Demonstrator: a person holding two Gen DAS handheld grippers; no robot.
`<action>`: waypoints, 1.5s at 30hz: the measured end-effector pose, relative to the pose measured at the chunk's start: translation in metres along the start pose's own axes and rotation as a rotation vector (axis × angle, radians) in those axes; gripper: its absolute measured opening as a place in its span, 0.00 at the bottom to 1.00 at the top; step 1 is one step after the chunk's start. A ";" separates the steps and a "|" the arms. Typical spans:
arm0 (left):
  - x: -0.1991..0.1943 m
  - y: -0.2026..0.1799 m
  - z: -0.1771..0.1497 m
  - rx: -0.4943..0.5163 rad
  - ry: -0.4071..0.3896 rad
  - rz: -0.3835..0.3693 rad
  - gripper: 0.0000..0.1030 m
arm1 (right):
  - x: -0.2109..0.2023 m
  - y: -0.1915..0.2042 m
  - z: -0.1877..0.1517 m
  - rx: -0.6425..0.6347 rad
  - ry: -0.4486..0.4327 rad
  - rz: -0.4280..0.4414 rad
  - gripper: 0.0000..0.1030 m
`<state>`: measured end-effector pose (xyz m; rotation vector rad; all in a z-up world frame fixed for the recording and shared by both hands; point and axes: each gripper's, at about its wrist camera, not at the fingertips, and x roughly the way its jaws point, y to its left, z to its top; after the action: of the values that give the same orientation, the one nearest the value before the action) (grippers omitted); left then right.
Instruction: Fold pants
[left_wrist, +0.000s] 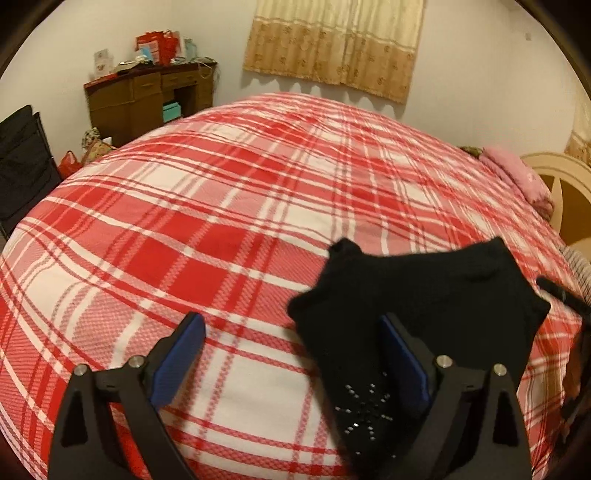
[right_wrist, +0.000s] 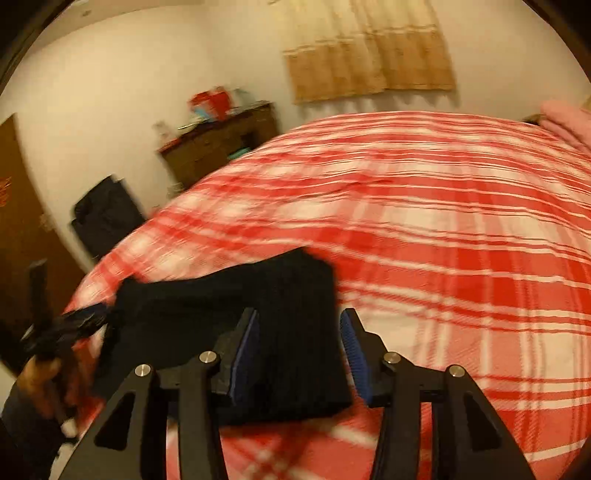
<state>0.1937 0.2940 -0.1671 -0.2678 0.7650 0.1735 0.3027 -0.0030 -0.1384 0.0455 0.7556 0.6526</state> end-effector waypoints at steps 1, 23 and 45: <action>0.001 0.002 0.001 -0.007 0.002 0.002 0.94 | 0.003 0.004 -0.003 -0.018 0.021 0.001 0.47; -0.012 0.000 -0.021 0.003 0.020 0.088 1.00 | -0.008 -0.040 -0.029 0.102 0.019 -0.177 0.68; -0.187 -0.042 -0.031 0.067 -0.294 -0.049 1.00 | -0.178 0.112 -0.038 -0.051 -0.270 -0.293 0.69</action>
<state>0.0508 0.2343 -0.0495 -0.1915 0.4716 0.1362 0.1220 -0.0204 -0.0261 -0.0239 0.4718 0.3760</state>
